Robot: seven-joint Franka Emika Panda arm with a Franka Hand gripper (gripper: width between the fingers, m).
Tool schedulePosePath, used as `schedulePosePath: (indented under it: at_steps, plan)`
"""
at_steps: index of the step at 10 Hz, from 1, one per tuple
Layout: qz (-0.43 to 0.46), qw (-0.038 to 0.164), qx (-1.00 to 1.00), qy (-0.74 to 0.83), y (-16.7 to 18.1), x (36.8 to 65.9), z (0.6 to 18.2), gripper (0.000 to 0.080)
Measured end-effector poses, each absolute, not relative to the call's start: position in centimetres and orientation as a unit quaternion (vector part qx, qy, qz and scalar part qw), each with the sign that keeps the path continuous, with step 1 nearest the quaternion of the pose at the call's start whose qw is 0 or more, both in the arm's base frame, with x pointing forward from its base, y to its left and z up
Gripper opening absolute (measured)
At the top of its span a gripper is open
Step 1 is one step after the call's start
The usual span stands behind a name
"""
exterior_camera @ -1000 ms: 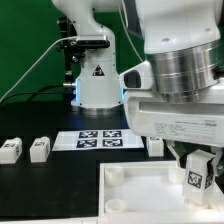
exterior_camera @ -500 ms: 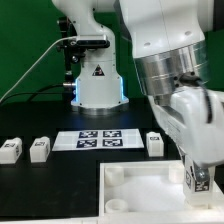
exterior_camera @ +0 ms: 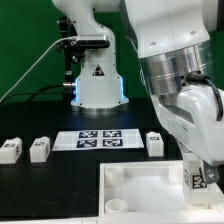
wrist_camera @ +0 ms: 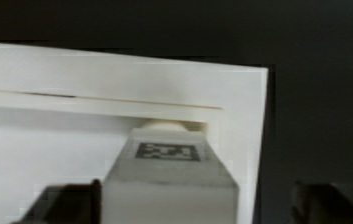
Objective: Assemble one leg
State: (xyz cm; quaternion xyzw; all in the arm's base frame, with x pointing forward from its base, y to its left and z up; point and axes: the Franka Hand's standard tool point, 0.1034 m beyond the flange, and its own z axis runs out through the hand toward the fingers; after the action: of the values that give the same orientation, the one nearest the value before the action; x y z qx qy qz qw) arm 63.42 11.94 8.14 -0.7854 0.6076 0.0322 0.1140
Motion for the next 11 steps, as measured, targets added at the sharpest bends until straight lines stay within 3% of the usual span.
schedulePosePath:
  at_steps: [2,5,7,9,10,11]
  plan:
    - [0.021,0.096,-0.888,0.448,12.26,63.31,8.67,0.0639]
    - [0.002,0.097,-0.950,0.296,11.99,63.37,8.55,0.0647]
    - [-0.009,0.073,-0.988,0.137,11.83,63.06,8.21,0.0649]
    - [-0.015,0.062,-0.998,0.025,11.91,62.88,8.03,0.0649]
    - [-0.012,0.068,-0.995,0.074,12.03,62.88,8.04,0.0526]
    - [-0.012,0.067,-0.995,0.071,11.99,62.89,8.04,0.0526]
